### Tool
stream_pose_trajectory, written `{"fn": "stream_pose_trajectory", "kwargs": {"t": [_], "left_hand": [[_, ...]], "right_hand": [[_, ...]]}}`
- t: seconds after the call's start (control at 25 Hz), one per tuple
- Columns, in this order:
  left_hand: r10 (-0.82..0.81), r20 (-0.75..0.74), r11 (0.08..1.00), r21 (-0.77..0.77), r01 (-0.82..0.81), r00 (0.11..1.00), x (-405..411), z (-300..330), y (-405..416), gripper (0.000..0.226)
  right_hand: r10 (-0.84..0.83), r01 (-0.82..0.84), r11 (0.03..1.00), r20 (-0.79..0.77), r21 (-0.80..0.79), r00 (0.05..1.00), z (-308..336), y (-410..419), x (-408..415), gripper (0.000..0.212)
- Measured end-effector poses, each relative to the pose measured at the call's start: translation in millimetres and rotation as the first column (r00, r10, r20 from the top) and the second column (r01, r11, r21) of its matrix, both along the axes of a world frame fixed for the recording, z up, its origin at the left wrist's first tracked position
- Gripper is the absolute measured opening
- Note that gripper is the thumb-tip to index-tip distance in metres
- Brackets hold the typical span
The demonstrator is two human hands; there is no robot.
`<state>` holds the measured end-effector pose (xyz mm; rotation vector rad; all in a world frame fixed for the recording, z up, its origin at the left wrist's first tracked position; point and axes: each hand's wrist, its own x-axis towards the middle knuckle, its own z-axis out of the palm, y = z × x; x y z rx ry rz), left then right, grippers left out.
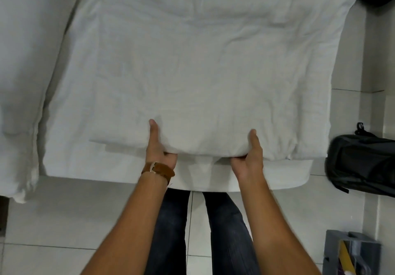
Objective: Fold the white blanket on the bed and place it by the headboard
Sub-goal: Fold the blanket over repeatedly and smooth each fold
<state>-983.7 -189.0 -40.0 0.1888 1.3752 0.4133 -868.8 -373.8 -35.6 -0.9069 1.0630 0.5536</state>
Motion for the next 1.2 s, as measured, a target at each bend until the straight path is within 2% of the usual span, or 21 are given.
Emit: {"fn": "stream_pose_trajectory", "kwargs": {"t": [0.12, 0.2, 0.24, 0.36, 0.52, 0.64, 0.8, 0.92, 1.04, 1.2], "left_hand": [[0.047, -0.156, 0.999, 0.021, -0.044, 0.987, 16.9, 20.3, 6.5, 0.065], [0.082, -0.226, 0.994, 0.085, -0.064, 0.971, 25.9, 45.9, 4.1, 0.047], [0.09, -0.23, 0.992, 0.106, -0.067, 0.969, 29.3, 60.0, 2.6, 0.043], [0.138, -0.213, 0.986, 0.123, -0.114, 0.967, 31.9, 98.2, -0.9, 0.048], [0.139, -0.17, 0.981, 0.159, -0.112, 0.976, 18.8, 139.2, -9.5, 0.039], [0.111, -0.183, 0.984, 0.16, -0.082, 0.977, 2.3, 158.4, -18.8, 0.035], [0.131, -0.188, 0.975, 0.202, -0.093, 0.973, -23.0, 161.3, -30.9, 0.047], [0.14, -0.181, 0.964, 0.249, -0.093, 0.973, -41.2, 159.9, -45.9, 0.037], [0.166, -0.169, 0.953, 0.28, -0.114, 0.972, -67.7, 159.1, -70.5, 0.044], [0.178, -0.155, 0.96, 0.245, -0.137, 0.972, -116.6, 169.4, -125.2, 0.033]], "right_hand": [[-0.05, 0.051, 0.998, -0.054, 0.027, 0.997, 11.5, -9.5, 21.1, 0.044], [-0.06, 0.062, 0.998, -0.064, 0.025, 0.996, 28.6, -16.2, 33.6, 0.044], [-0.051, 0.052, 0.999, -0.062, 0.017, 0.997, 41.0, -17.5, 37.4, 0.042], [-0.023, 0.022, 0.999, -0.035, -0.029, 0.999, 82.2, -18.4, 40.8, 0.031], [-0.036, 0.04, 0.993, 0.042, -0.112, 0.998, 118.7, -22.9, 38.6, 0.051], [-0.062, 0.081, 0.979, 0.109, -0.186, 0.992, 140.7, -27.5, 27.5, 0.056], [-0.076, 0.106, 0.97, 0.144, -0.218, 0.987, 147.0, -36.2, -1.1, 0.061], [-0.073, 0.104, 0.974, 0.154, -0.203, 0.985, 144.6, -50.8, -24.6, 0.061], [-0.073, 0.102, 0.981, 0.168, -0.168, 0.983, 144.7, -73.3, -50.8, 0.056], [-0.059, 0.083, 0.984, 0.148, -0.16, 0.987, 136.1, -129.8, -98.7, 0.058]]}}
